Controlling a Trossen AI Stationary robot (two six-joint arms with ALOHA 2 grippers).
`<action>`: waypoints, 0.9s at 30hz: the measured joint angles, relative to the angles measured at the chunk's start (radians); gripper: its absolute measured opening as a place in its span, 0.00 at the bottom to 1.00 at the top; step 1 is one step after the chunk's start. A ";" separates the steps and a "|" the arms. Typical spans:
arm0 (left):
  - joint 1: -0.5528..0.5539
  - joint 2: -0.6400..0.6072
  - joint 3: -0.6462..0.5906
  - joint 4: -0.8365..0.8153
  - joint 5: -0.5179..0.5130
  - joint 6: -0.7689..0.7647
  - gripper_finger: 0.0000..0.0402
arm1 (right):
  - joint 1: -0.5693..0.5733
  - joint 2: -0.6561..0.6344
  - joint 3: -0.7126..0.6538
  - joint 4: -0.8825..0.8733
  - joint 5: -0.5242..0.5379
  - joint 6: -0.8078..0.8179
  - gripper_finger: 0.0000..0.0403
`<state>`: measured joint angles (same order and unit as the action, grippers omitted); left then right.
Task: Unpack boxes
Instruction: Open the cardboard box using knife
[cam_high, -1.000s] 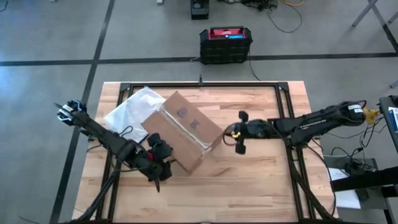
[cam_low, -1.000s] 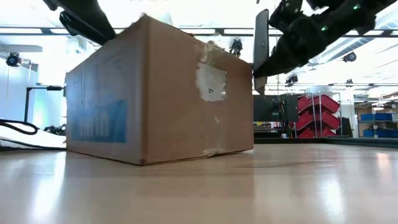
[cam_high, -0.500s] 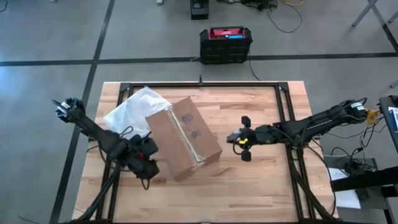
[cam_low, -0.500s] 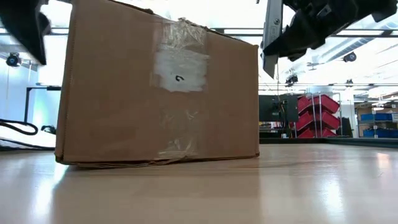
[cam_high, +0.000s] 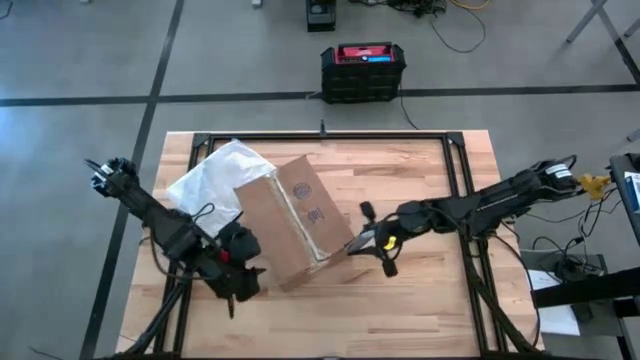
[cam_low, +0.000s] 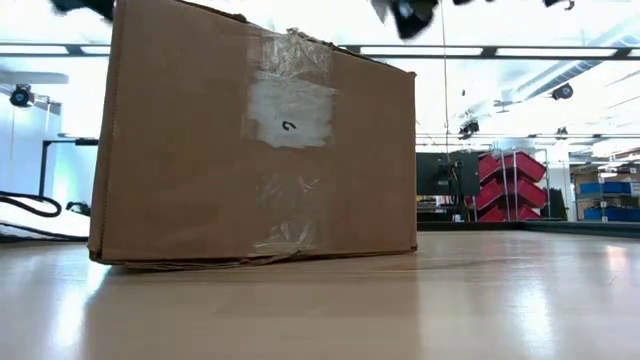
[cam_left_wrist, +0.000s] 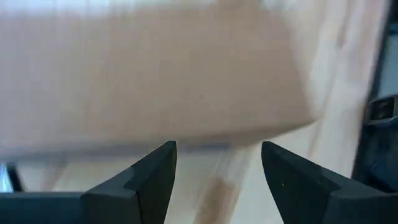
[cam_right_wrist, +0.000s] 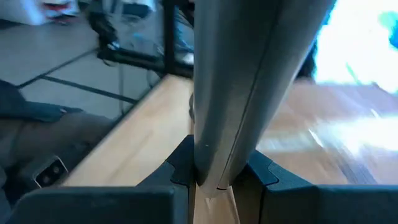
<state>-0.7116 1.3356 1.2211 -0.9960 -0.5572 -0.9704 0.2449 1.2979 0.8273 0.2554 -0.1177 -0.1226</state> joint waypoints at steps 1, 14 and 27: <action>-0.015 0.013 0.011 0.022 -0.069 0.044 0.55 | 0.001 0.027 0.022 0.012 -0.020 -0.027 0.12; -0.043 0.213 0.003 0.315 -0.291 0.303 0.55 | -0.010 0.351 0.297 0.059 -0.156 -0.148 0.12; -0.042 0.281 -0.001 0.312 -0.266 0.247 0.55 | -0.052 0.380 0.329 0.007 -0.174 -0.164 0.12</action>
<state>-0.7536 1.6161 1.2198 -0.6838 -0.8236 -0.7232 0.1925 1.6780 1.1564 0.2627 -0.2915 -0.2868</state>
